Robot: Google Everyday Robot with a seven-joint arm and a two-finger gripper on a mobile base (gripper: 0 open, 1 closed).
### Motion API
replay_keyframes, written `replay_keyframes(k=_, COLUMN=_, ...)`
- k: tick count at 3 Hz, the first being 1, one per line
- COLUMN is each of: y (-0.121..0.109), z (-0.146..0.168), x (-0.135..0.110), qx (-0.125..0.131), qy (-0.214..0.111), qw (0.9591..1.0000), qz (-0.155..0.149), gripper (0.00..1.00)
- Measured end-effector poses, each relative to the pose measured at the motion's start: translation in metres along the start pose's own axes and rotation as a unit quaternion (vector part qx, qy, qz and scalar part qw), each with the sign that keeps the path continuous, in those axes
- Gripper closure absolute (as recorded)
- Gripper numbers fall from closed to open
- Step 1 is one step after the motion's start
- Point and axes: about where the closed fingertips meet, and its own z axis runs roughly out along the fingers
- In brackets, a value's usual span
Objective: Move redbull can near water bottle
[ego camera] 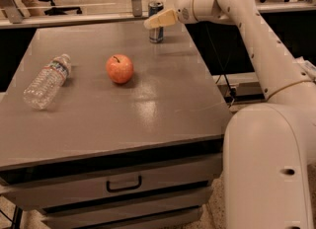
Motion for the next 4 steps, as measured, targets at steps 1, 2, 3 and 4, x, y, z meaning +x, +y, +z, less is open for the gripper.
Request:
replay_keyframes(k=1, y=0.0024, z=0.0048, x=-0.0016, qx=-0.009, qy=-0.006, qw=0.9999, qz=-0.002, gripper=0.00)
replay_keyframes(k=2, y=0.0029, z=0.0074, x=-0.0036, qx=-0.015, qy=-0.018, qw=0.9997, qz=-0.009, gripper=0.18)
replay_keyframes(k=3, y=0.0030, z=0.0078, x=-0.0048, qx=-0.018, qy=-0.028, qw=0.9993, qz=-0.015, gripper=0.41)
replay_keyframes(k=4, y=0.0036, z=0.0078, x=-0.0043, qx=-0.020, qy=-0.034, qw=0.9991, qz=-0.017, gripper=0.64)
